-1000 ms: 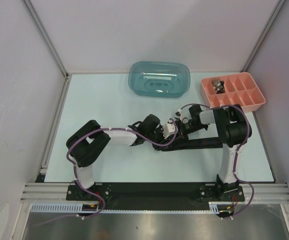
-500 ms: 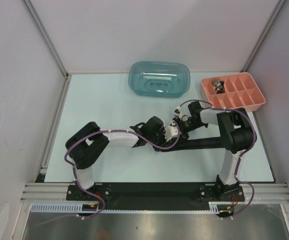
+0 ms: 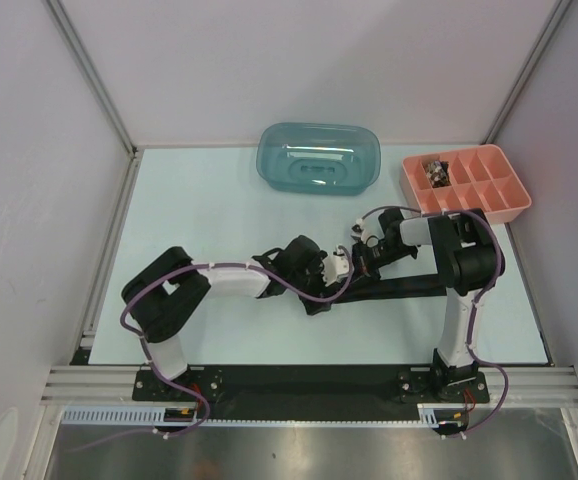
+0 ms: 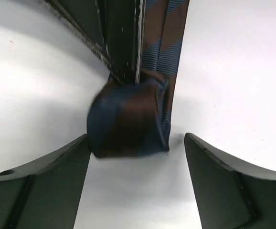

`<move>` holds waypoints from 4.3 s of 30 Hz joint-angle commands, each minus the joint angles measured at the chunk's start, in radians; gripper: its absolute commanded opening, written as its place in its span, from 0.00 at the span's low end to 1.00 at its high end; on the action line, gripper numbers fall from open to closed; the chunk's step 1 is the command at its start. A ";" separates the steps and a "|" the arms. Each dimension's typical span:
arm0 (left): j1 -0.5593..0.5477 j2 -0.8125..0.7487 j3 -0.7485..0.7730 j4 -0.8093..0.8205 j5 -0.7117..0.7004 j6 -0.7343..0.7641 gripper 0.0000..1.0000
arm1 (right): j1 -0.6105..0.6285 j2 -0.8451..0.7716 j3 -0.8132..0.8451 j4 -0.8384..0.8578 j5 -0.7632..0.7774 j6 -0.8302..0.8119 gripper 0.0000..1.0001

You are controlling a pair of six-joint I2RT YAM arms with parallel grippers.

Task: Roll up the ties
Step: Roll the tie at the center of the board.

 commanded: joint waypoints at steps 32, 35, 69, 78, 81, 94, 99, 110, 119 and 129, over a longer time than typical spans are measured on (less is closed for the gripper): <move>-0.024 0.159 0.201 -0.360 -0.024 0.100 0.28 | -0.084 -0.154 0.042 -0.217 -0.037 -0.166 0.48; -0.030 0.188 0.222 -0.362 -0.024 0.094 0.33 | -0.072 -0.172 0.025 -0.205 -0.063 -0.156 0.54; -0.024 0.215 0.225 -0.001 0.132 -0.060 0.87 | -0.127 -0.017 -0.024 -0.163 0.233 -0.199 0.00; -0.026 0.177 0.192 -0.174 0.025 0.084 0.30 | -0.103 -0.034 -0.012 -0.082 0.109 -0.123 0.15; -0.020 0.107 0.137 -0.217 -0.026 0.146 0.28 | -0.109 -0.061 0.028 -0.114 0.086 -0.123 0.35; -0.033 0.104 0.150 -0.280 -0.059 0.186 0.33 | -0.029 -0.210 -0.040 -0.093 -0.029 -0.044 0.56; -0.036 0.104 0.147 -0.277 -0.055 0.193 0.38 | 0.017 -0.145 -0.055 -0.025 0.012 -0.022 0.53; 0.005 -0.014 0.043 -0.136 0.065 0.109 0.85 | -0.018 -0.094 -0.066 -0.122 0.107 -0.148 0.00; -0.006 0.056 0.074 0.002 0.129 0.046 0.99 | -0.050 -0.033 -0.034 -0.198 0.225 -0.182 0.00; -0.069 0.182 0.192 -0.090 0.071 0.136 0.63 | -0.047 0.009 0.004 -0.156 0.250 -0.150 0.00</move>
